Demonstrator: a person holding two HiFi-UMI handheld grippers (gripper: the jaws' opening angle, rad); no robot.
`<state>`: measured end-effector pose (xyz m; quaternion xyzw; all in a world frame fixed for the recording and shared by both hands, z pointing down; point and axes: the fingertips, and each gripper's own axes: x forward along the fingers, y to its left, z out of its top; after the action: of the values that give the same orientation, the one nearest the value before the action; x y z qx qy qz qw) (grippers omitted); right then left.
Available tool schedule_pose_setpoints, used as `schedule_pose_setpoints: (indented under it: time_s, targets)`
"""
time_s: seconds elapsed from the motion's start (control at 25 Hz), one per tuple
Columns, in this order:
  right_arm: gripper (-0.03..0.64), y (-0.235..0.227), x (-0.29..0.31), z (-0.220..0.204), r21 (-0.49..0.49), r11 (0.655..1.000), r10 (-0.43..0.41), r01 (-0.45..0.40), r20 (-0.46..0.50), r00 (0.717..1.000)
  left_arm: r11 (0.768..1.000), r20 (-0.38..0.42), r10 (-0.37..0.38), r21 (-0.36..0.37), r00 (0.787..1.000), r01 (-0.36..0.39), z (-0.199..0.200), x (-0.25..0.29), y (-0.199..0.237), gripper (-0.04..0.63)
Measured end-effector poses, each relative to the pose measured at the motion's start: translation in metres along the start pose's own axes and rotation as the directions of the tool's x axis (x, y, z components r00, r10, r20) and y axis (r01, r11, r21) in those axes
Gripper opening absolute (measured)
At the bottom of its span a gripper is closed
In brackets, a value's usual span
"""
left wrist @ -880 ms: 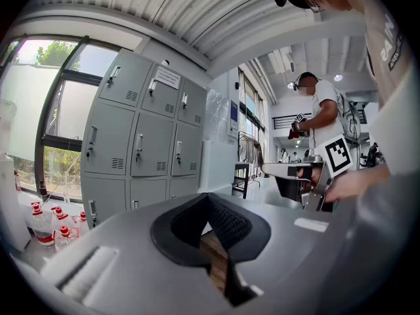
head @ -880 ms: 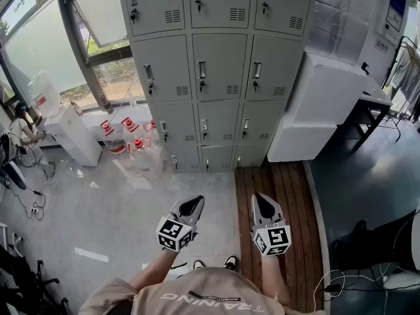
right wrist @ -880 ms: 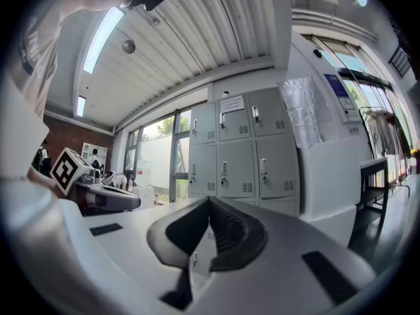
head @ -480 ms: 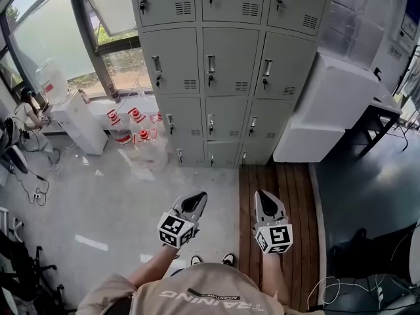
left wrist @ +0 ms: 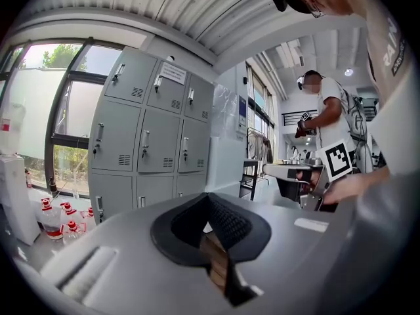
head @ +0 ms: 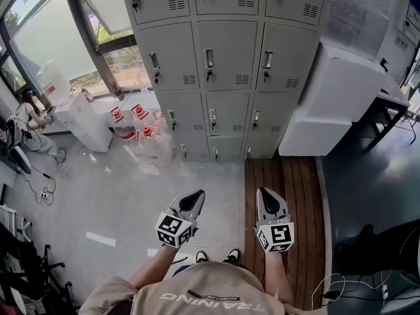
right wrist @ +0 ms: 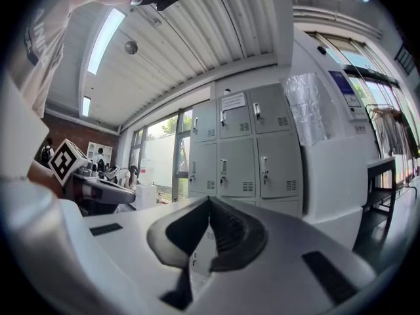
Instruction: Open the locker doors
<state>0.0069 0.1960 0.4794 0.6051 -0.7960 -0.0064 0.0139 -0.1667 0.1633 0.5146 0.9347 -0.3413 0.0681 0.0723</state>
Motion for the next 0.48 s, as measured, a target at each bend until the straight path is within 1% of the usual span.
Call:
schedule_pose_setpoints:
  time_s: [0.16,0.24,0.36,0.48]
  targets:
    - [0.009,-0.008,-0.005,-0.019,0.034,0.999,0.022,-0.021,-0.023,0.999,0.999,-0.009,0.035,-0.008,0.999,-0.035,-0.004,0.005,0.0,0.006]
    - [0.009,-0.009,-0.006,-0.027,0.035,0.998,0.047,-0.046,-0.04,0.998,0.998,-0.024,0.062,-0.022,0.998,-0.063,-0.011,0.006,0.002,0.006]
    - [0.009,-0.019,-0.002,-0.034,0.029,0.997,0.077,-0.076,-0.038,0.996,0.995,-0.031,0.089,-0.042,0.996,-0.091,-0.016,0.014,0.001,0.006]
    - [0.009,-0.024,0.005,-0.042,0.038,0.994,0.109,-0.107,-0.039,0.993,0.994,-0.024,0.101,-0.034,0.995,-0.102,-0.016,0.023,-0.001,0.006]
